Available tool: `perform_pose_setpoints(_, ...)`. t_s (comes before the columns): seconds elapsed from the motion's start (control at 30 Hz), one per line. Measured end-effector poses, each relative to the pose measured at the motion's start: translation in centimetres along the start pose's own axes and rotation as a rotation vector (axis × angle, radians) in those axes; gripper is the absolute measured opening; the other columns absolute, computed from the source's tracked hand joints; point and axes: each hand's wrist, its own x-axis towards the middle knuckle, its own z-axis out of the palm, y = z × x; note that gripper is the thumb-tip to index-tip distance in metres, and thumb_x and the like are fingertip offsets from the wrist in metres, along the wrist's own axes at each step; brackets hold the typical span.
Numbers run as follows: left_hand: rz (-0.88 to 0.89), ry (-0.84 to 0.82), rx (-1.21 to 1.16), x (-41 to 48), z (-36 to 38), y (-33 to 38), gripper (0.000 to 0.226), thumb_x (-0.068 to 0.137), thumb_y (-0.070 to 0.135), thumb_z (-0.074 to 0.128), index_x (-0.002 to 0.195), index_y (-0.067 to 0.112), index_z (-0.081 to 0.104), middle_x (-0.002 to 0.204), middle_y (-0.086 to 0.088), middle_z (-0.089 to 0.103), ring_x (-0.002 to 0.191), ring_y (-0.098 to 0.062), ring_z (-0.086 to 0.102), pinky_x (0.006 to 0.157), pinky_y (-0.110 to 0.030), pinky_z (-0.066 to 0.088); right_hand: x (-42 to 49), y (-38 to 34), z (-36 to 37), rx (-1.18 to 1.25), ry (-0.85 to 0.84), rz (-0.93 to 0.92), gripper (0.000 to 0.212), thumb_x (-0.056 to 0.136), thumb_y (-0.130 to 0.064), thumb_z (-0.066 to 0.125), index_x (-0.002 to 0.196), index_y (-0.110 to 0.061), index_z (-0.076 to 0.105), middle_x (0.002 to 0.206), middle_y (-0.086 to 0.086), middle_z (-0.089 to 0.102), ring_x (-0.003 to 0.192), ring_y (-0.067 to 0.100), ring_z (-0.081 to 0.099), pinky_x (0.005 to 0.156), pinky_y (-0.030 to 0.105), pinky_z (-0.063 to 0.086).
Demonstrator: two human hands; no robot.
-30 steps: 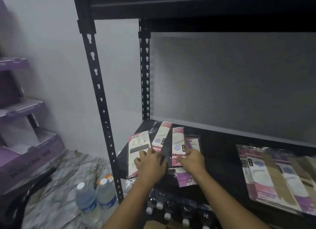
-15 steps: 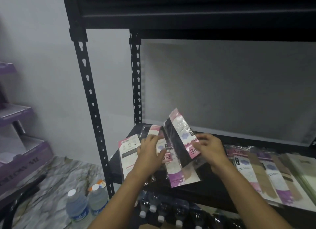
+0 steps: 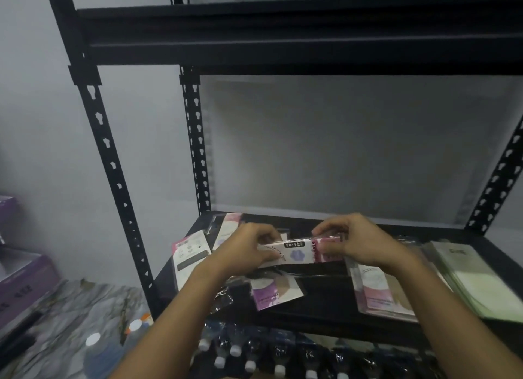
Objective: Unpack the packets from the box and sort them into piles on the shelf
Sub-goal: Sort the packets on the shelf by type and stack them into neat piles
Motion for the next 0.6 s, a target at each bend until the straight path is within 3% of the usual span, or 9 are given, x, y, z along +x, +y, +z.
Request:
perform_pose_setpoints(0.1, -0.053, 0.144, -0.095, -0.4, -0.6, 0.2, 0.017, 0.081, 0.02, 0.077, 0.087, 0.03, 0.065, 0.091, 0.011, 0.068, 0.085, -0.003, 0.062, 0.071, -0.019, 0.051, -1.0, 0.7, -1.1, 0.072, 0.245, -0.036, 0.05, 0.071, -0.034, 0.079, 0.116, -0.041, 0.058, 0.105, -0.022, 0.061, 0.098, 0.0, 0.058, 0.072, 0.023, 0.05)
perform_pose_setpoints(0.2, -0.136, 0.352, -0.511, -1.0, -0.6, 0.3, 0.019, 0.079, 0.01, 0.078, 0.095, 0.015, 0.066, 0.093, -0.001, 0.073, 0.085, -0.015, 0.069, 0.072, -0.022, 0.054, -1.9, 1.8, -1.5, 0.277, 0.509, -0.073, 0.057, 0.071, -0.033, 0.079, 0.122, -0.035, 0.053, 0.109, -0.017, 0.06, 0.098, 0.003, 0.059, 0.076, 0.026, 0.05)
perform_pose_setpoints(0.33, -0.268, 0.418, -0.978, -1.6, 1.4, 1.0, 0.028, 0.08, 0.009, 0.075, 0.105, 0.01, 0.063, 0.104, -0.008, 0.074, 0.094, -0.028, 0.072, 0.083, -0.044, 0.057, -2.3, 2.5, 1.2, 0.523, 0.433, -0.015, 0.041, 0.072, -0.034, 0.076, 0.109, -0.035, 0.059, 0.104, -0.006, 0.067, 0.091, 0.009, 0.066, 0.075, 0.031, 0.055)
perform_pose_setpoints(0.43, -0.281, 0.357, -1.188, -1.5, 3.7, 1.7, 0.03, 0.082, 0.008, 0.071, 0.109, 0.007, 0.059, 0.108, -0.013, 0.073, 0.098, -0.03, 0.071, 0.08, -0.042, 0.057, -1.7, 2.7, 4.4, 0.573, 0.324, 0.022, 0.035, 0.073, -0.027, 0.077, 0.105, -0.029, 0.064, 0.102, -0.002, 0.069, 0.09, 0.014, 0.068, 0.08, 0.036, 0.057)
perform_pose_setpoints(0.6, -0.35, 0.377, -1.161, -1.3, 7.2, 1.9, 0.025, 0.083, 0.01, 0.072, 0.106, 0.01, 0.061, 0.101, -0.008, 0.074, 0.091, -0.026, 0.073, 0.075, -0.041, 0.06, -0.9, 4.5, 7.5, 0.645, 0.405, 0.099, 0.017, 0.08, -0.013, 0.073, 0.094, -0.022, 0.069, 0.082, -0.004, 0.074, 0.08, 0.012, 0.071, 0.068, 0.023, 0.056)
